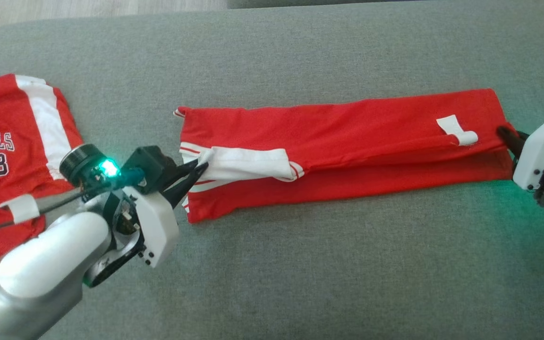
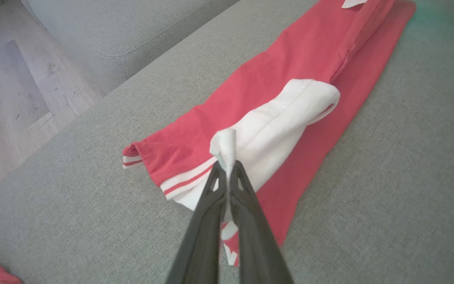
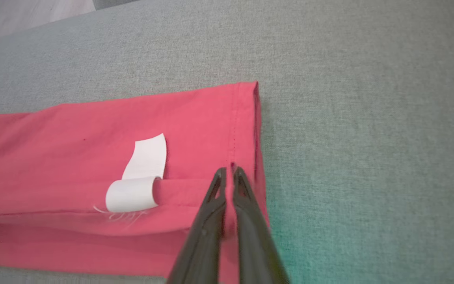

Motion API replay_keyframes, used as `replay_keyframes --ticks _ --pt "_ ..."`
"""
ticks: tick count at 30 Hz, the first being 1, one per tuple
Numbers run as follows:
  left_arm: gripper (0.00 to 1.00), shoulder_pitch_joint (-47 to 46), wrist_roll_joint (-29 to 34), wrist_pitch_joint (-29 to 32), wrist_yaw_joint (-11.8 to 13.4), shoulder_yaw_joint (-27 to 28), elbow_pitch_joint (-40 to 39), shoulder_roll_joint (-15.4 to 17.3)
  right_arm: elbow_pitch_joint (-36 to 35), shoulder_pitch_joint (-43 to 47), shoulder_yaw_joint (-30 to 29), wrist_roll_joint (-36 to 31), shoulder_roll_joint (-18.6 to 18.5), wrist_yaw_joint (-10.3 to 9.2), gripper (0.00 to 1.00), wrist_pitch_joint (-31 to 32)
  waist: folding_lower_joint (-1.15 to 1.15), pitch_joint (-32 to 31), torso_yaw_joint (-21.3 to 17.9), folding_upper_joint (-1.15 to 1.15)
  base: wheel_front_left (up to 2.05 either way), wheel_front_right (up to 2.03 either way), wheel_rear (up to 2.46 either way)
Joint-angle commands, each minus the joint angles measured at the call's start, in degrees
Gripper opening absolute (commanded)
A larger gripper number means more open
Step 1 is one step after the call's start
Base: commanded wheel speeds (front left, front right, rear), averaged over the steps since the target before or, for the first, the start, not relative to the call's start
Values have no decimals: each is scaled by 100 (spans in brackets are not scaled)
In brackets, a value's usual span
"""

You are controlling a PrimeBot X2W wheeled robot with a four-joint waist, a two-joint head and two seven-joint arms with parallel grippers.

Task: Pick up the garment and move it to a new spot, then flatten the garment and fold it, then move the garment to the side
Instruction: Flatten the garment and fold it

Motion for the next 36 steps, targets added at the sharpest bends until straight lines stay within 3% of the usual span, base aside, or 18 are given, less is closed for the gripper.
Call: replay_keyframes --ticks 1,13,14,15,16,17,24,32,36 --pt "0 -155 76 -43 52 225 -58 264 -186 76 33 54 -186 39 0 27 0 2 -8 0 0 0 0" --pt "0 46 288 -223 20 -74 321 36 -424 326 5 -26 -347 39 0 371 0 -36 -53 0 0 0 0" --pt "2 65 260 -245 30 -65 340 14 -399 335 -27 -49 -344 39 4 379 0 -45 -55 0 0 0 0" --pt "44 81 237 -262 41 -57 360 -3 -374 343 -58 -70 -328 39 84 388 0 -56 -58 0 0 0 0" --pt "80 94 222 -279 56 -50 378 -14 -357 353 -98 -75 -302 39 100 389 0 -68 -62 0 0 0 0" --pt "100 107 212 -308 95 -30 395 -21 -336 352 -160 -84 -274 39 100 359 0 -79 -66 0 0 0 0" --pt "100 262 -159 -941 745 584 489 -184 -406 318 -655 -86 -36 39 100 -150 0 -197 -117 0 0 0 0" --pt "100 726 -878 -2441 1659 1827 525 -589 -970 355 -1391 -300 550 39 100 -1737 0 -399 -206 0 0 0 0" --pt "100 1096 -966 -2769 1964 2436 486 -864 -1267 504 -1812 -516 1016 39 100 -2427 0 -501 -239 0 0 0 0"
